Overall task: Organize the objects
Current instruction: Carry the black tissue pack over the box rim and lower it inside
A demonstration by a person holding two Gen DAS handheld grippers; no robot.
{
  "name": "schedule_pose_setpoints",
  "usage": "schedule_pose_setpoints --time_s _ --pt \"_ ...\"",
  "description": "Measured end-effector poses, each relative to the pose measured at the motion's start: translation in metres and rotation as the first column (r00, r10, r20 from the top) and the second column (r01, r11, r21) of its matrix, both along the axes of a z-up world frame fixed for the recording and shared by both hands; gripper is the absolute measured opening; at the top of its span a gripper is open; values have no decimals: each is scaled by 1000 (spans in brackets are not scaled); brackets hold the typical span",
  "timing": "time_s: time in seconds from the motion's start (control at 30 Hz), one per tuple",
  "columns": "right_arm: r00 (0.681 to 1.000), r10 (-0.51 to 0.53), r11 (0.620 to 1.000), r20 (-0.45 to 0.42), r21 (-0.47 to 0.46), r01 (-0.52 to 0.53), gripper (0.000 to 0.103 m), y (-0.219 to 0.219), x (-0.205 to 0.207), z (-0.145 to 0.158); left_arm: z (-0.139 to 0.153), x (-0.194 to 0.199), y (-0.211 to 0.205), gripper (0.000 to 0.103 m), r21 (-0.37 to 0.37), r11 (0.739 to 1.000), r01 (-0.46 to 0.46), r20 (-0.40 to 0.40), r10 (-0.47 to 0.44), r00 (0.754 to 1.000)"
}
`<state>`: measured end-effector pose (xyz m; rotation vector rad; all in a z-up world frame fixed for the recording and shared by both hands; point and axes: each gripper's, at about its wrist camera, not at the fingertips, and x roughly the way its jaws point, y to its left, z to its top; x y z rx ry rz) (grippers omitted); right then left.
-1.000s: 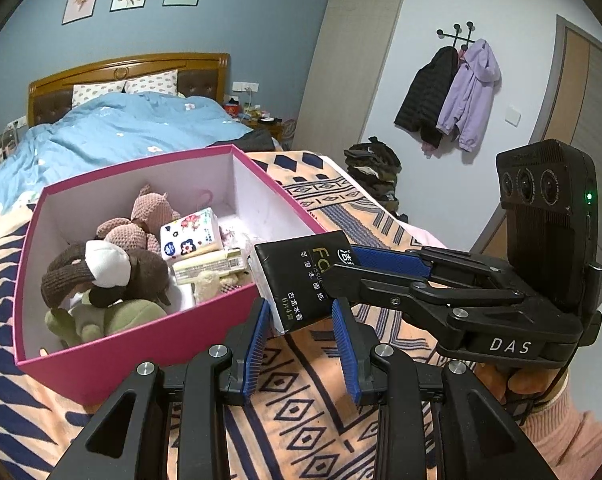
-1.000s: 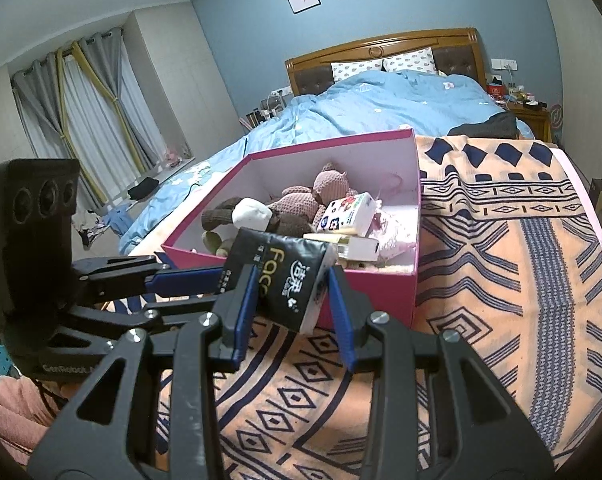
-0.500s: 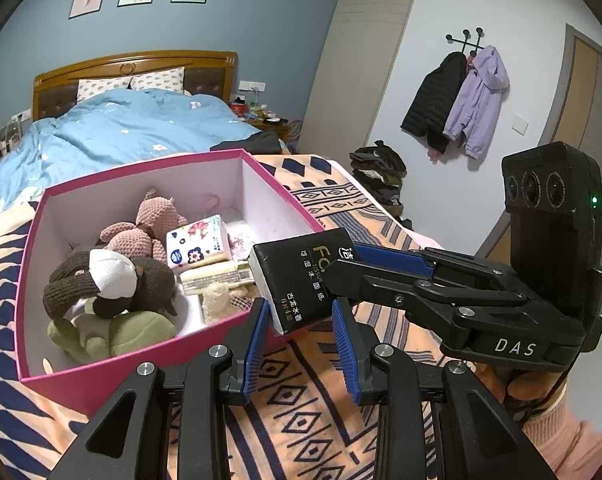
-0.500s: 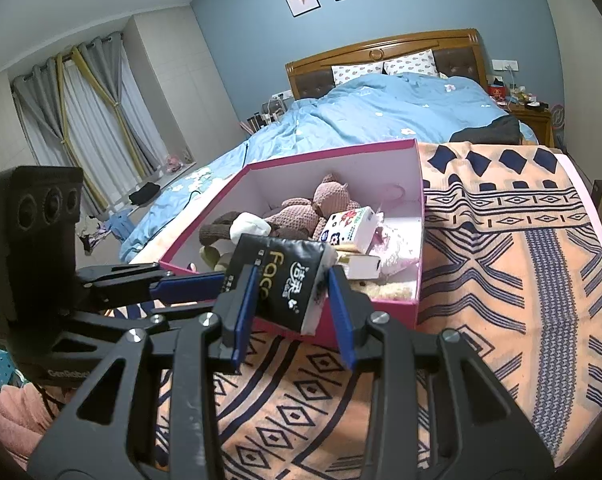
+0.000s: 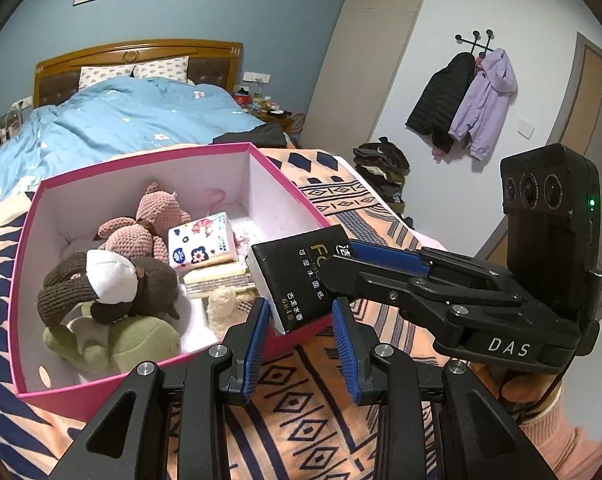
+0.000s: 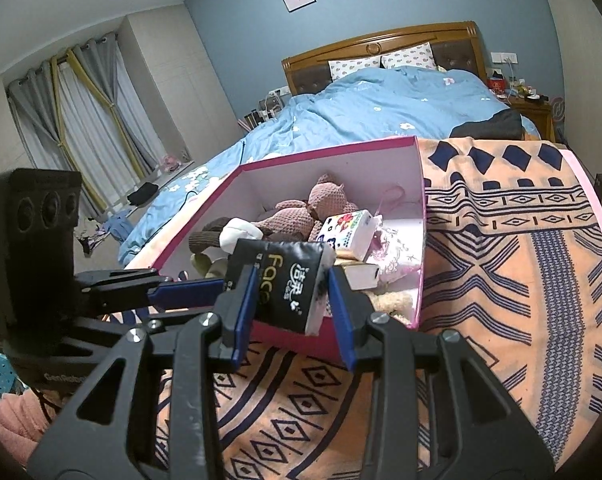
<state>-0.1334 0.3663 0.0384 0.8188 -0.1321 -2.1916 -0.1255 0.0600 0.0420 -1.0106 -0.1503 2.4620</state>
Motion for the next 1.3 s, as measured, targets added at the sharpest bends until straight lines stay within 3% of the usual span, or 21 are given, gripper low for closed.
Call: schedule_pose_setpoints --time_s 0.57,1.3 --pt "999 -21 1000 31 0 21 39 -6 -23 -3 2 -22 1 32 -23 1000 -17 6 17 1000" --pt "995 -30 998 100 63 23 39 -28 -55 -23 -22 -55 -12 32 -26 998 -56 93 59 994"
